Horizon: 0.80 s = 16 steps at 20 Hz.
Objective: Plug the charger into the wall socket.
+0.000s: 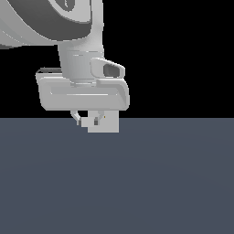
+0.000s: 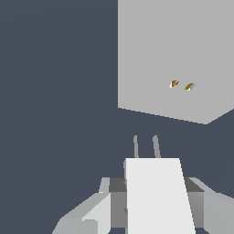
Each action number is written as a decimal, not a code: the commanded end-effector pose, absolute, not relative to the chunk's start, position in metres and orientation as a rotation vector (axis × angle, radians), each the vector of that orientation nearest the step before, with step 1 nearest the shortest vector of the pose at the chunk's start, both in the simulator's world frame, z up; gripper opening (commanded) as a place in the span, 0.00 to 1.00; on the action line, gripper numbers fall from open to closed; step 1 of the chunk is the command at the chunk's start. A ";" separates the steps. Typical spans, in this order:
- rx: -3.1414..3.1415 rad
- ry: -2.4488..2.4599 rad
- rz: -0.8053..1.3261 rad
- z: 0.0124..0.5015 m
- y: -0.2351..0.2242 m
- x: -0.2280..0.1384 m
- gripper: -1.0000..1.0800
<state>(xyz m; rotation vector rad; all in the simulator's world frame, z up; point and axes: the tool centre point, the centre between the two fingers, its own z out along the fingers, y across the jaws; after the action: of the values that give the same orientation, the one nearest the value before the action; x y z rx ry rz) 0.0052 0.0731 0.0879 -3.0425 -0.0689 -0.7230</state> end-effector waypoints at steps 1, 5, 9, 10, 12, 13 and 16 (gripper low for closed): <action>-3.053 -0.005 -0.725 0.091 0.071 0.007 0.00; -3.066 0.087 -0.725 0.095 0.067 0.009 0.00; -3.076 0.161 -0.724 0.098 0.064 0.010 0.00; -3.077 0.177 -0.723 0.098 0.063 0.010 0.00; -3.081 0.205 -0.721 0.099 0.062 0.010 0.00; -3.082 0.218 -0.721 0.100 0.062 0.010 0.00; -3.085 0.248 -0.719 0.100 0.060 0.010 0.00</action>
<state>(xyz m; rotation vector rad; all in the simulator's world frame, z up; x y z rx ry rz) 0.0102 0.0615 0.0997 -3.0835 0.2301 -0.7193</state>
